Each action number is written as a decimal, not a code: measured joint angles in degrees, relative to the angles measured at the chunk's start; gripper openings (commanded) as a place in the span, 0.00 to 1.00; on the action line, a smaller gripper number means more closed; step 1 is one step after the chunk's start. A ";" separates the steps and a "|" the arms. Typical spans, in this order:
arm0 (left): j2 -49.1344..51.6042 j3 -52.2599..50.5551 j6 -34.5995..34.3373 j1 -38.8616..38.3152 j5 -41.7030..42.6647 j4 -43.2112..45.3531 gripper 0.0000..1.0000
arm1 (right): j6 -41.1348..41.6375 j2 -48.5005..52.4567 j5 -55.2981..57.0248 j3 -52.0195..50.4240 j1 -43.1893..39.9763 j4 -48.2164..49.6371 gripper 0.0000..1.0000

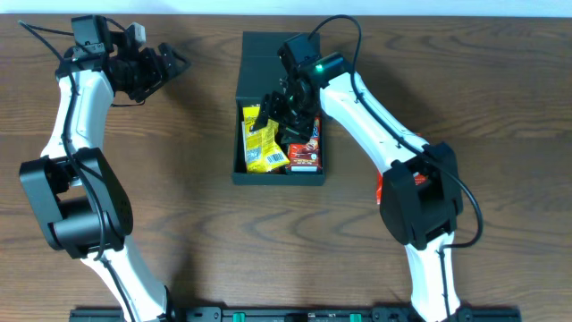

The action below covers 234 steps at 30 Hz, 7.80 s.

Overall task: Pack container
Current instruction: 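Lower the yellow bag into the box's left compartment, right gripper, then open the right gripper and withdraw toward the red Hacks bag, then grasp the red Hacks bag with the right gripper, then place the red Hacks bag into the black box, right gripper, then raise both grippers to the box lid's back edge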

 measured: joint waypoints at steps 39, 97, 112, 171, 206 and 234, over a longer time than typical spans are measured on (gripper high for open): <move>0.00 0.00 -0.02 0.00 0.20 0.04 0.95 | -17.05 4.11 5.55 3.48 -0.15 -7.80 0.02; 0.00 0.00 -0.02 0.00 -0.76 -0.48 0.95 | -41.51 -2.97 19.78 25.33 -22.38 -29.40 0.15; 0.00 0.00 -0.02 0.00 -1.57 -0.55 0.95 | -58.73 -0.04 3.28 -9.46 -45.05 -14.05 0.65; 0.00 -0.02 -0.02 0.00 -2.23 -1.51 0.95 | -13.35 3.89 -9.40 8.11 -4.11 -3.02 0.02; 0.00 -0.02 0.00 0.02 -2.25 -1.53 0.95 | -22.14 1.57 3.04 21.11 -1.31 -13.09 0.02; 0.00 -0.02 -0.02 0.02 -2.29 -2.25 0.96 | -31.34 8.52 5.20 17.88 -0.83 -16.20 0.01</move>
